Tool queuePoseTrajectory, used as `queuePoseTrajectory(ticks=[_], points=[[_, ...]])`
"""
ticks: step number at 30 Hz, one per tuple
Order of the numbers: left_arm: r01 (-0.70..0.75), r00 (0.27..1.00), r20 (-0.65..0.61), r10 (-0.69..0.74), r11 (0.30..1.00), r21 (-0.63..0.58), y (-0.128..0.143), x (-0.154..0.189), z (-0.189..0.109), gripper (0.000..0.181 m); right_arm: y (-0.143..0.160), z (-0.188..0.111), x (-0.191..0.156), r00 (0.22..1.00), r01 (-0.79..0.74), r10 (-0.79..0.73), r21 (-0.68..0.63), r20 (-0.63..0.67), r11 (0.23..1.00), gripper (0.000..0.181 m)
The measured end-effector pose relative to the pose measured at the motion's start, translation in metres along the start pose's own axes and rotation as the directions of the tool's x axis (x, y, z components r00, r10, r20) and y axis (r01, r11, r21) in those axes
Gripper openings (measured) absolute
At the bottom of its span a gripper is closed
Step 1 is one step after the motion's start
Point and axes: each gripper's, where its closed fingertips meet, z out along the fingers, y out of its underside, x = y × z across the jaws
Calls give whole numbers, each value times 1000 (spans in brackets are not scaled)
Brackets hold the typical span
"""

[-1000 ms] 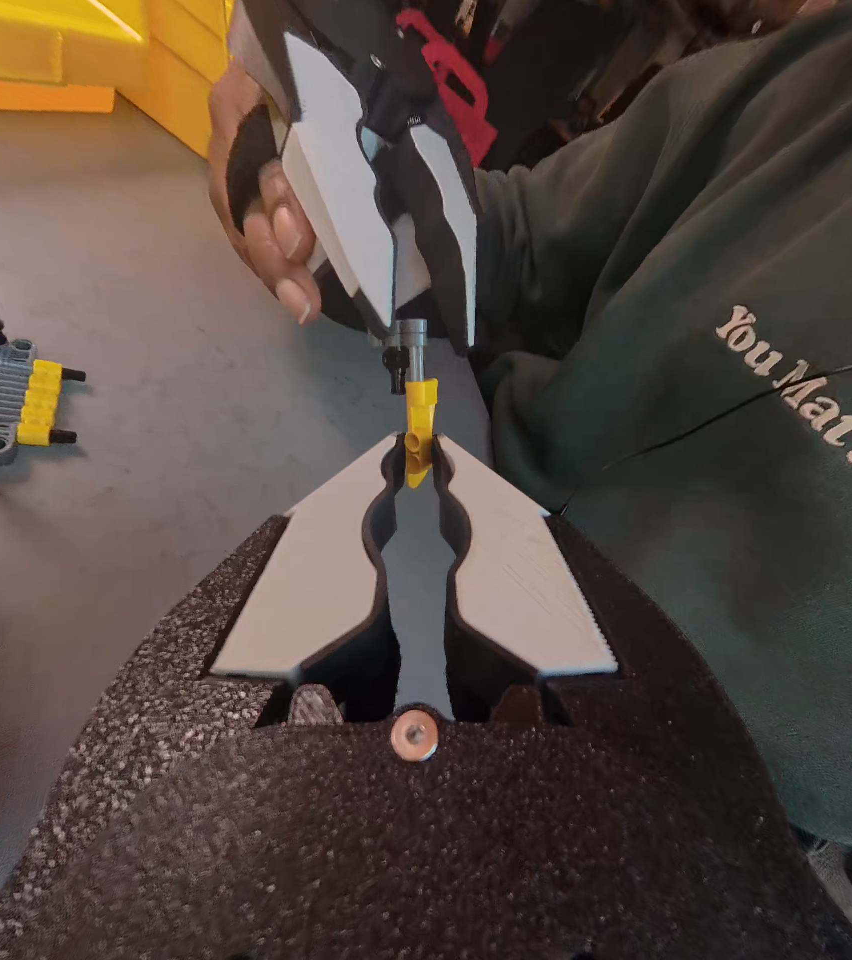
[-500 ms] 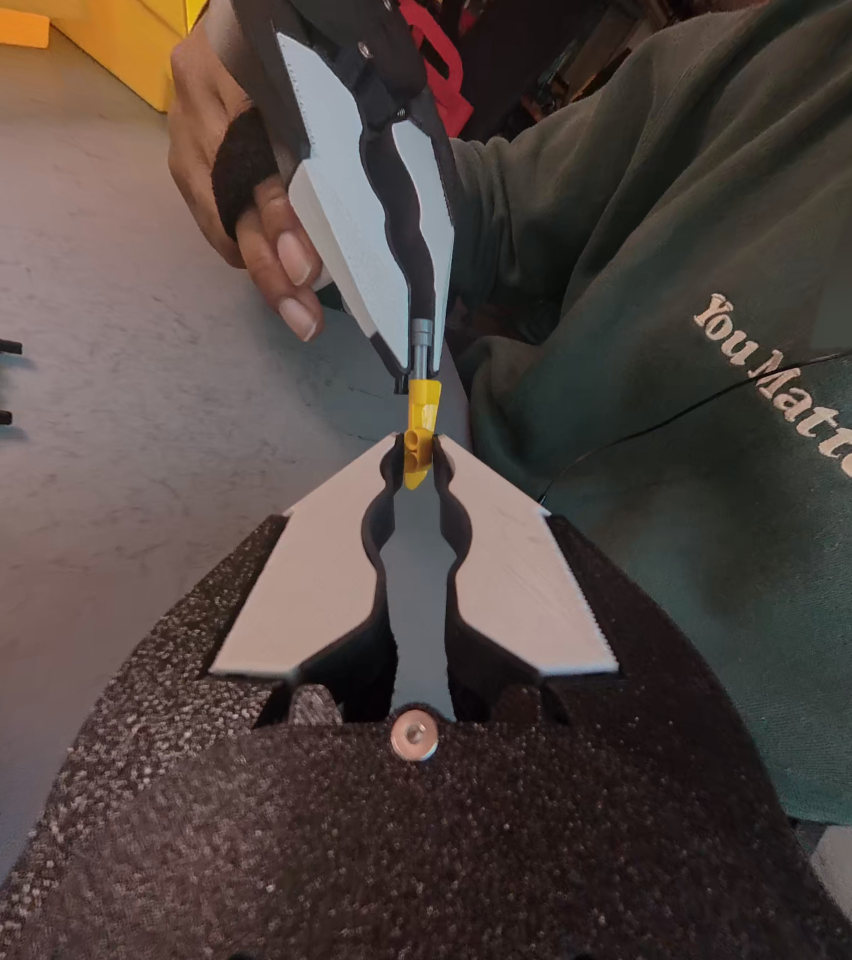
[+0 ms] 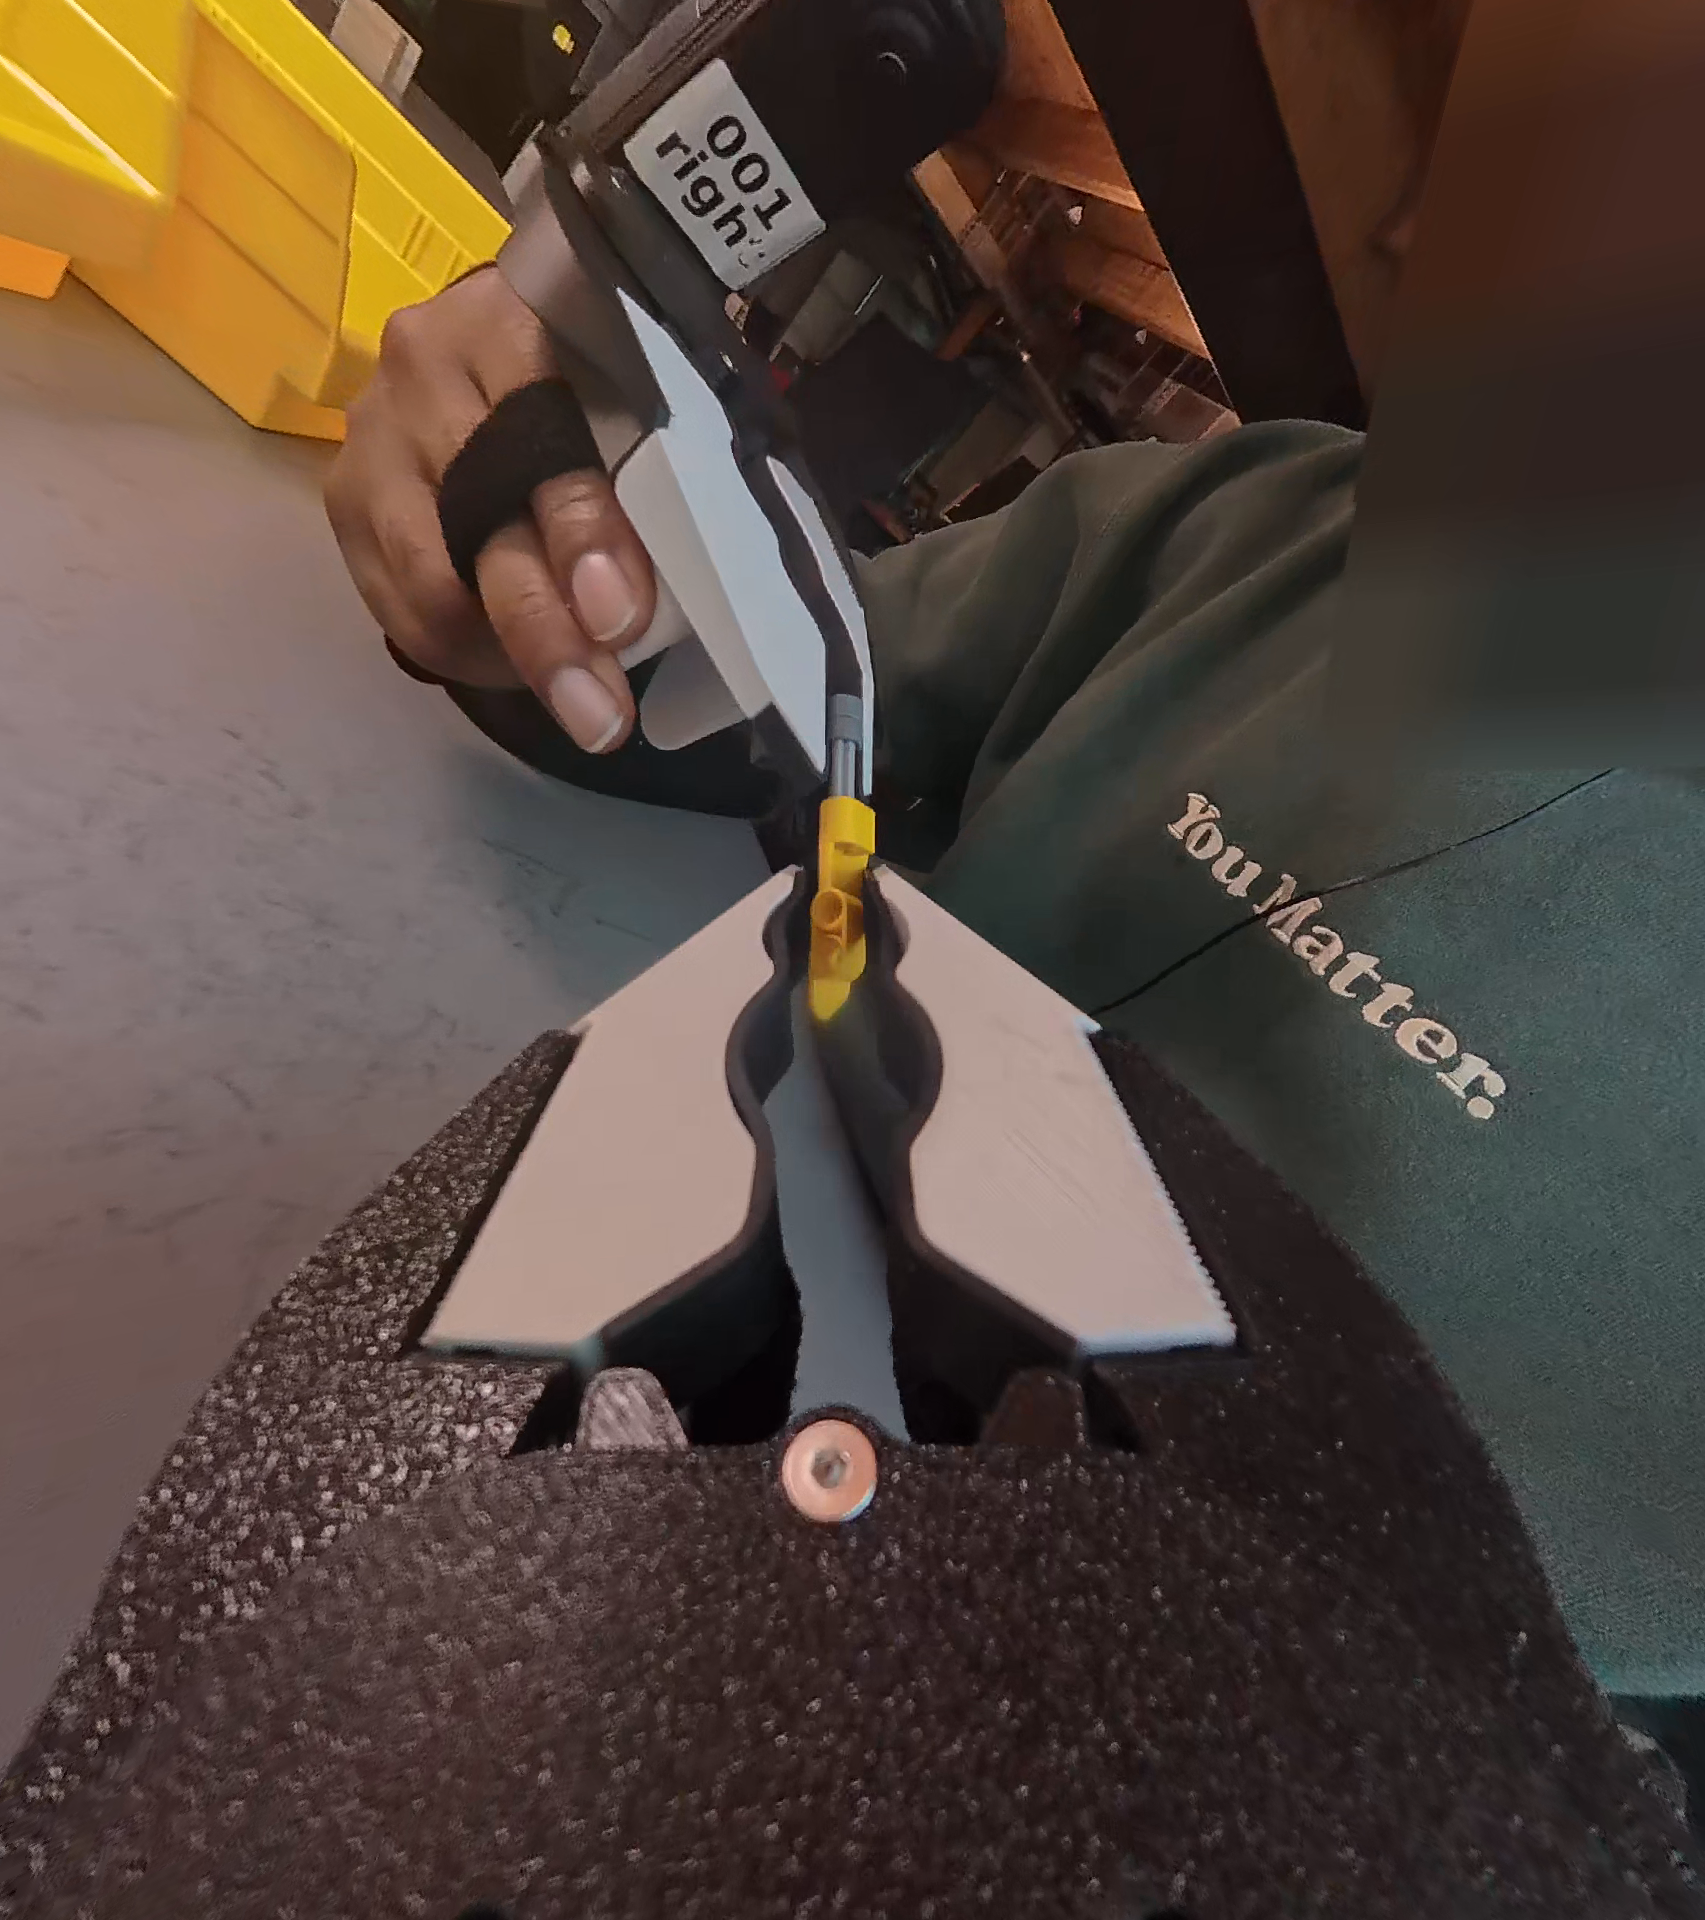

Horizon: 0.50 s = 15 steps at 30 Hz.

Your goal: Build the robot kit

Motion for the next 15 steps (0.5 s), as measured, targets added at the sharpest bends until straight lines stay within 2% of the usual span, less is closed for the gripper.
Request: queuePoseTrajectory(ticks=[15], points=[[-59, 993, 97, 63, 997, -42, -6, -3, -3, 7, -1, -3, 6, 1000, 0, 0, 13, -5, 1000, 6]])
